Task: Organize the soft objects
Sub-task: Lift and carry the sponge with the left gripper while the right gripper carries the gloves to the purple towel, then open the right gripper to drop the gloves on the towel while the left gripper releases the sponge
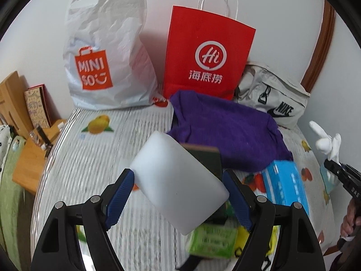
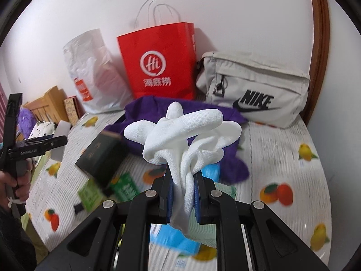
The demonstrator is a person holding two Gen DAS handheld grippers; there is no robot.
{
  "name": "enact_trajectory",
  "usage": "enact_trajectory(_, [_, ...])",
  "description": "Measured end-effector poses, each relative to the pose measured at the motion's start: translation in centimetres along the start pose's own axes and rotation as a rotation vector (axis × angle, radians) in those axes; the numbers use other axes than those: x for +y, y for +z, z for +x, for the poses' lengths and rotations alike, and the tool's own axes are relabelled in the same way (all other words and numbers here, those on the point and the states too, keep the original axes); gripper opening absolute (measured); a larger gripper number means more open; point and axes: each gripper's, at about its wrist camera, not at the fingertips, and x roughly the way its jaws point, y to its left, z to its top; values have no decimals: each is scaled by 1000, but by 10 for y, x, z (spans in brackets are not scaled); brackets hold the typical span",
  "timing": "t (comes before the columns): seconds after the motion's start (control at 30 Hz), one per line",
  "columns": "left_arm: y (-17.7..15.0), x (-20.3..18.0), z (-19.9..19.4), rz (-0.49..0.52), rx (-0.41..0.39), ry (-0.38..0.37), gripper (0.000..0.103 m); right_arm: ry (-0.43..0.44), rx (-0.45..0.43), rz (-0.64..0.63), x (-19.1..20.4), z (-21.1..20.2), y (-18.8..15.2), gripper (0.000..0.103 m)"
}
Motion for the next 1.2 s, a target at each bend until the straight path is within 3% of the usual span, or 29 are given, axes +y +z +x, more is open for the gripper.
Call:
enact_trajectory(0.33, [39, 0, 43, -4, 17, -16, 79, -49, 52, 44, -34, 74, 47, 15])
enact_trajectory(0.87, [82, -27, 115, 58, 79, -66, 79, 9, 243, 74, -56, 170, 46, 18])
enact_trajectory(0.93, [87, -30, 124, 56, 88, -79, 79, 5, 255, 68, -56, 173, 44, 22])
enact_trajectory(1.0, [93, -35, 135, 63, 99, -79, 79, 9, 267, 68, -55, 177, 44, 42])
enact_trajectory(1.07, [99, -41, 146, 74, 116, -85, 79, 11, 255, 61, -55, 177, 43, 55])
enact_trajectory(1.2, [111, -51, 169, 100, 139, -67, 79, -14, 228, 24, -52, 167, 44, 58])
